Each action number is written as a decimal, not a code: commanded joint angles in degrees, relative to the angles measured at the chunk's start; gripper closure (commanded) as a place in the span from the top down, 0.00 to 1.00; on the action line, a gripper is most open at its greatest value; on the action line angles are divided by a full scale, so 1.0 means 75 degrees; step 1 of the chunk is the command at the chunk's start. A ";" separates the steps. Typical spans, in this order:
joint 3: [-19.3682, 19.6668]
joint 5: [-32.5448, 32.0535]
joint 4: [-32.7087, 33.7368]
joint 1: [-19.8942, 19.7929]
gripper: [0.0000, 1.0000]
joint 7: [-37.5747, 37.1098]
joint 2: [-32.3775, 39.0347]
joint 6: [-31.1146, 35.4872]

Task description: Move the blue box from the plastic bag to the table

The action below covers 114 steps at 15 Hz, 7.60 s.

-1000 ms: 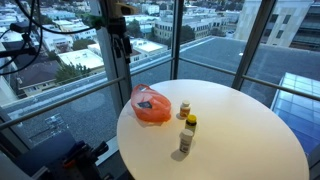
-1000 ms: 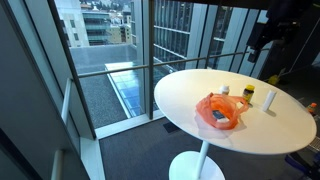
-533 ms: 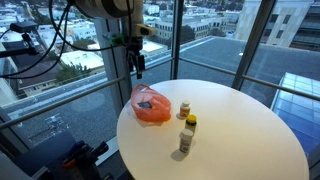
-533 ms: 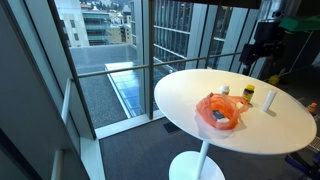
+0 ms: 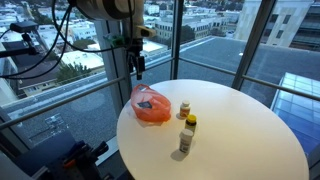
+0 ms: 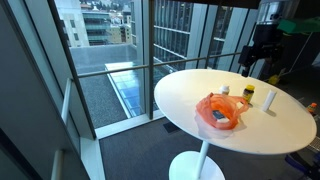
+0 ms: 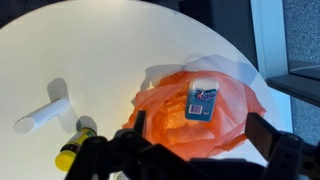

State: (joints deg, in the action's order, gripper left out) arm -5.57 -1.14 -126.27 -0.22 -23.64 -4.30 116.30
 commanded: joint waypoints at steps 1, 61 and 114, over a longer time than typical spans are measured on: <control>0.0134 -0.0160 0.0071 0.0059 1.00 -0.0243 0.0220 0.0006; 0.1439 -0.0361 0.0283 0.0321 0.40 -0.0886 0.1752 0.1138; 0.1475 -0.0754 -0.0862 -0.0455 1.00 0.2150 -0.1031 0.0310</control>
